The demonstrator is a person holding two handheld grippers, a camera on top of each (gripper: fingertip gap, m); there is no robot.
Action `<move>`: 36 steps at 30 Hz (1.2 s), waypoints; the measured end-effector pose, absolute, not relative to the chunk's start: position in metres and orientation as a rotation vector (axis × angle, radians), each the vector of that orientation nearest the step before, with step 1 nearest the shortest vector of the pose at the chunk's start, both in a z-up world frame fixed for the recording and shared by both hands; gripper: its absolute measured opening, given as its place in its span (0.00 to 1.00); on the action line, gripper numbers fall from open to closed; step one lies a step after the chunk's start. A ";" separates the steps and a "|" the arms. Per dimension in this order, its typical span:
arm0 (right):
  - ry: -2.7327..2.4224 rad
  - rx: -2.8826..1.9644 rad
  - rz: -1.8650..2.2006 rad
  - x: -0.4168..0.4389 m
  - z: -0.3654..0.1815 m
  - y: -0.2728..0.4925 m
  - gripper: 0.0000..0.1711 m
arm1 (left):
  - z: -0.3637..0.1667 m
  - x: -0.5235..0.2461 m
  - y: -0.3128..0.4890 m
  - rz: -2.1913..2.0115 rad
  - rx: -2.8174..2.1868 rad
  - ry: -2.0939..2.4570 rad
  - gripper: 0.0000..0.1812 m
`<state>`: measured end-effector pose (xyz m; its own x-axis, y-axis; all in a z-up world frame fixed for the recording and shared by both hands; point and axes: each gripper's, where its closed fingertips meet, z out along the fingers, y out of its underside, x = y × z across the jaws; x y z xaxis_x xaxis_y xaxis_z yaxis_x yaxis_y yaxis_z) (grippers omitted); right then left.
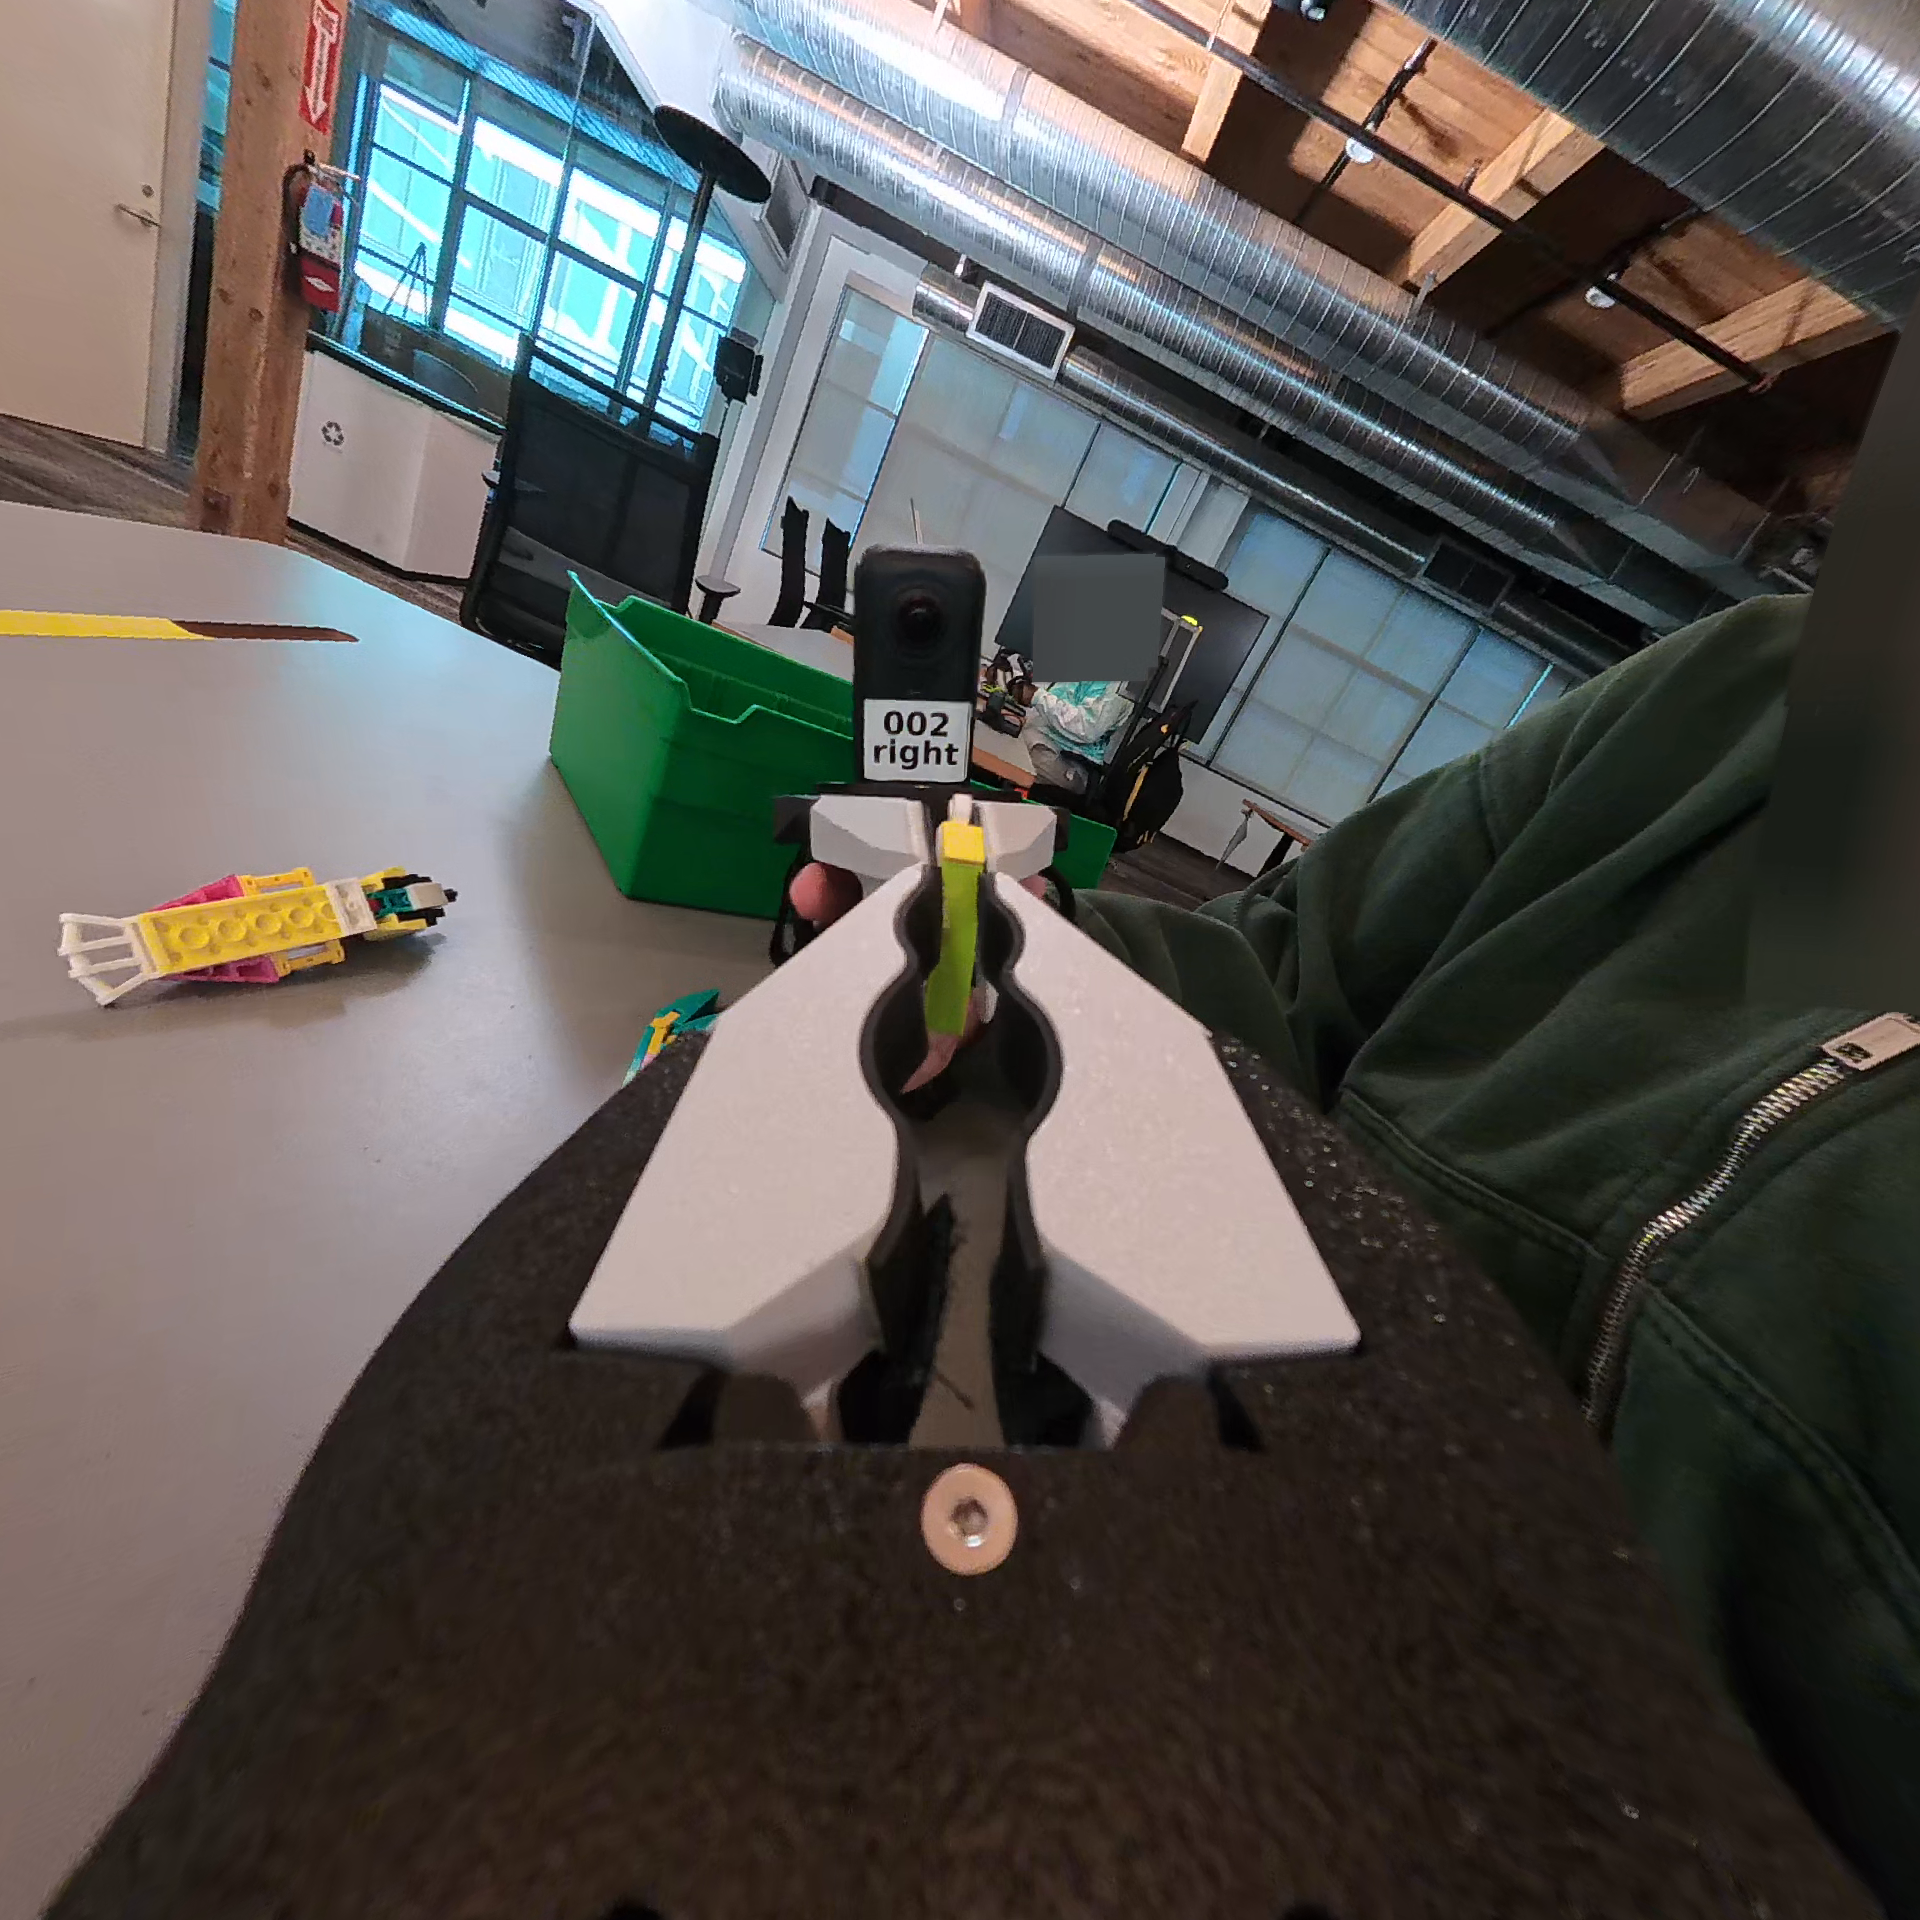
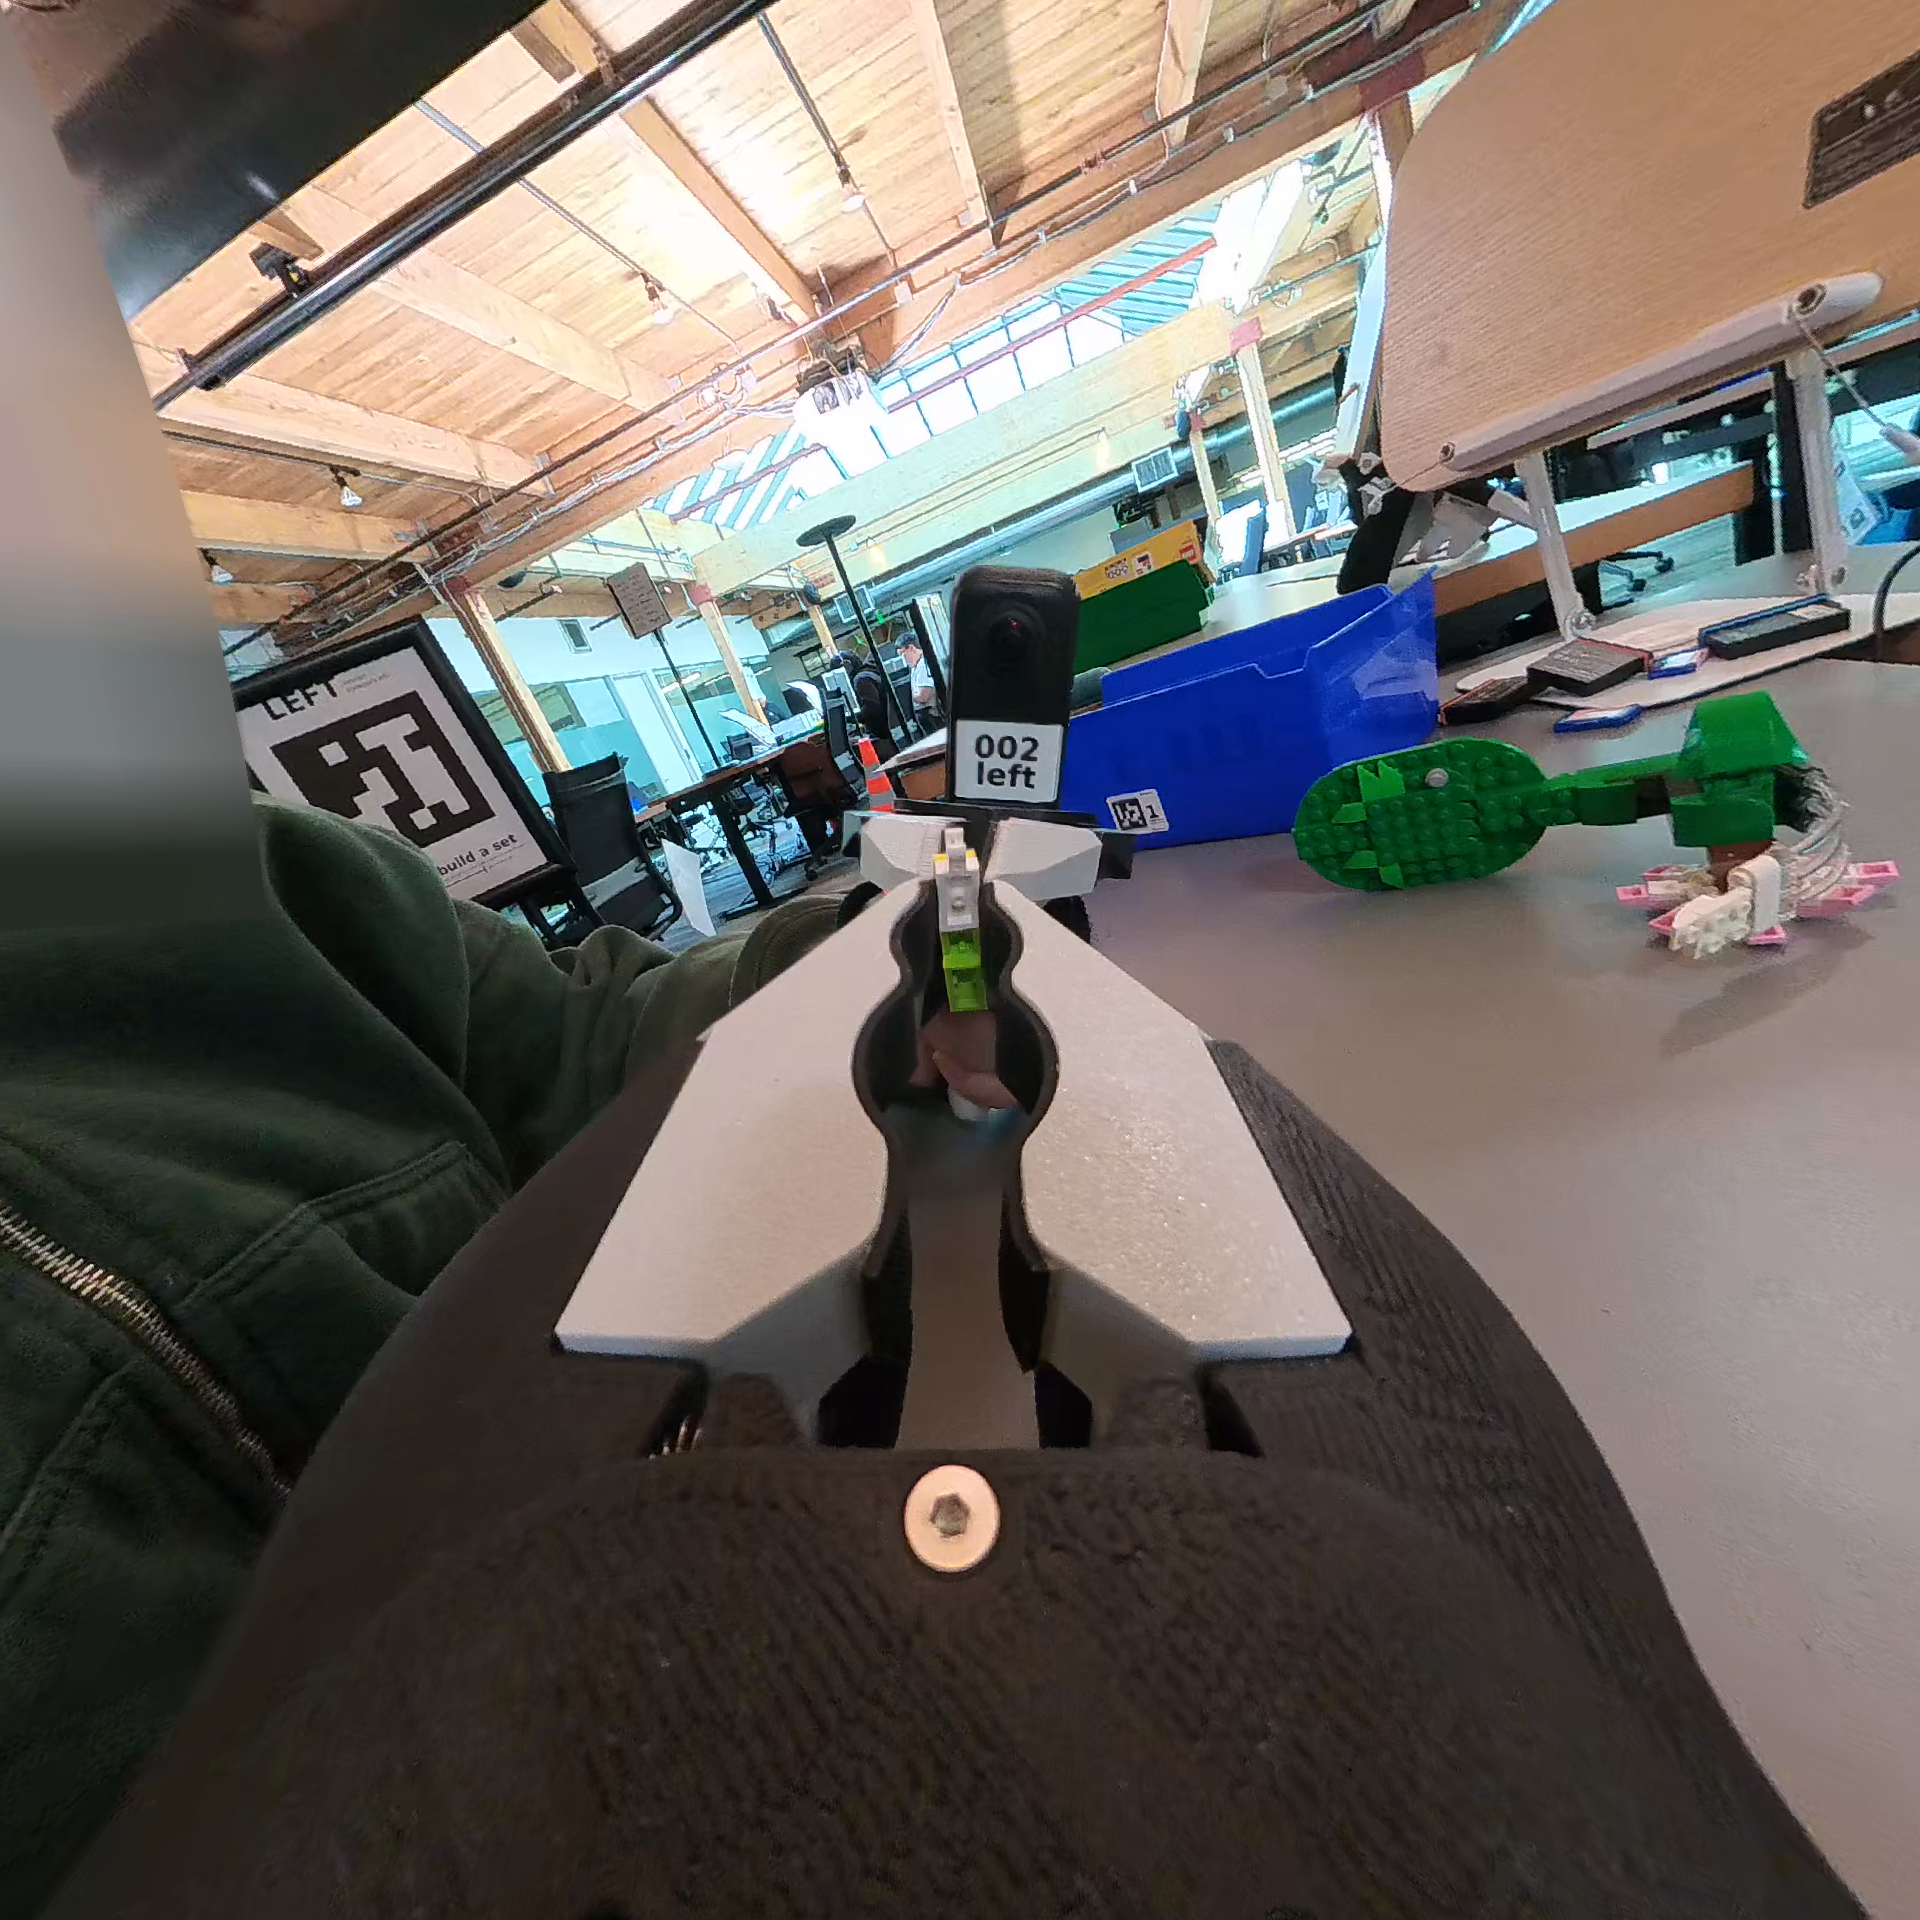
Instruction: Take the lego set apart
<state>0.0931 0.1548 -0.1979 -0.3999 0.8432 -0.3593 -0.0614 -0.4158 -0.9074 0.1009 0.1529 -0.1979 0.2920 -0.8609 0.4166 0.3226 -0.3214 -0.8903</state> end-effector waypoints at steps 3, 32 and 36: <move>-1.173 -1.177 1.882 0.094 -0.198 0.154 0.03 | -0.198 0.102 0.152 -1.325 -1.423 0.533 0.03; -1.430 -1.121 1.614 0.105 -0.210 0.149 0.03 | -0.210 0.109 0.147 -1.123 -1.500 0.671 0.03; -1.531 -1.148 1.424 0.105 -0.225 0.155 0.00 | -0.191 0.104 0.143 -1.197 -1.388 0.621 0.03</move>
